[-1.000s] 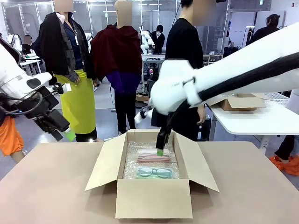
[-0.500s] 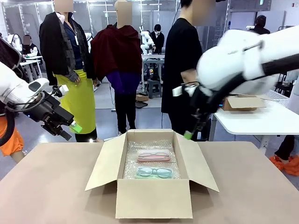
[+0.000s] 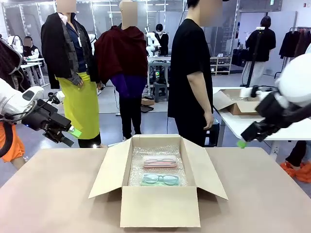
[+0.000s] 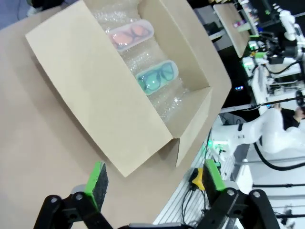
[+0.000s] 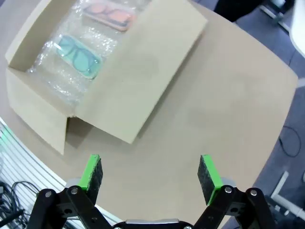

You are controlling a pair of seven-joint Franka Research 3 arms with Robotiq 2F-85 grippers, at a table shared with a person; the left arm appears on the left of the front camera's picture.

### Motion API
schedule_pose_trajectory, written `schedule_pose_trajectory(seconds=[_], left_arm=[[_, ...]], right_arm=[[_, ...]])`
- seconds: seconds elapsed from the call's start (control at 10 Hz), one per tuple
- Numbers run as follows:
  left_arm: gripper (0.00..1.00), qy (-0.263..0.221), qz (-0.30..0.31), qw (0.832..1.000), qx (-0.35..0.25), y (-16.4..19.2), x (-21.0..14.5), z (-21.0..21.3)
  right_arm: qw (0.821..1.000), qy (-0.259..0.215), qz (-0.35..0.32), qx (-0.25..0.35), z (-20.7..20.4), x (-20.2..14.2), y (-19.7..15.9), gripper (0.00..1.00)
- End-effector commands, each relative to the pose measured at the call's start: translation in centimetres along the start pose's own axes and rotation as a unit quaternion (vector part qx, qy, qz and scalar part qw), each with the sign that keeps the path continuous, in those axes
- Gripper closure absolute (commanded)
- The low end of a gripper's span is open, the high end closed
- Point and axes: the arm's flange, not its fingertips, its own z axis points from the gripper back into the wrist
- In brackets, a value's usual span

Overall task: Pack the glasses set securely to prepare it for shipping.
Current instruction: Position the Package Box on the left side of the table.

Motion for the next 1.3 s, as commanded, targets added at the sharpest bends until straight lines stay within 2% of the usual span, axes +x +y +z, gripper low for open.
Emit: schedule_pose_trajectory(seconds=[0.0,0.1,0.2,0.6,0.7,1.0,1.2], left_arm=[[0.0,-0.015,-0.008,1.0,-0.013,0.6,0.8,-0.1],[0.0,-0.001,-0.009,1.0,-0.007,0.5,1.0,-0.2],[0.0,-0.003,0.003,1.0,-0.003,0.5,0.2,-0.3],[0.0,0.001,0.003,1.0,0.002,0.7,0.4,-0.5],[0.0,0.003,0.057,0.998,0.004,3.2,1.4,-0.9],[0.0,-0.031,0.092,0.993,-0.064,8.9,0.5,-2.3],[0.0,-0.03,0.125,0.985,-0.114,13.4,-0.5,-5.4]], right_arm=[[0.999,-0.012,-0.034,-0.018,1.1,-1.7,0.0,0.0],[0.999,-0.007,-0.036,-0.014,0.9,-1.6,-0.4,0.0],[1.0,-0.01,-0.014,-0.002,0.9,-1.2,-0.8,0.0],[1.0,-0.01,-0.014,-0.002,0.9,-1.2,-0.8,0.0],[1.0,-0.01,-0.014,-0.002,0.9,-1.2,-0.8,0.0],[1.0,-0.01,-0.014,-0.002,0.9,-1.2,-0.8,0.0],[1.0,-0.01,-0.014,-0.002,0.9,-1.2,-0.8,0.0]])
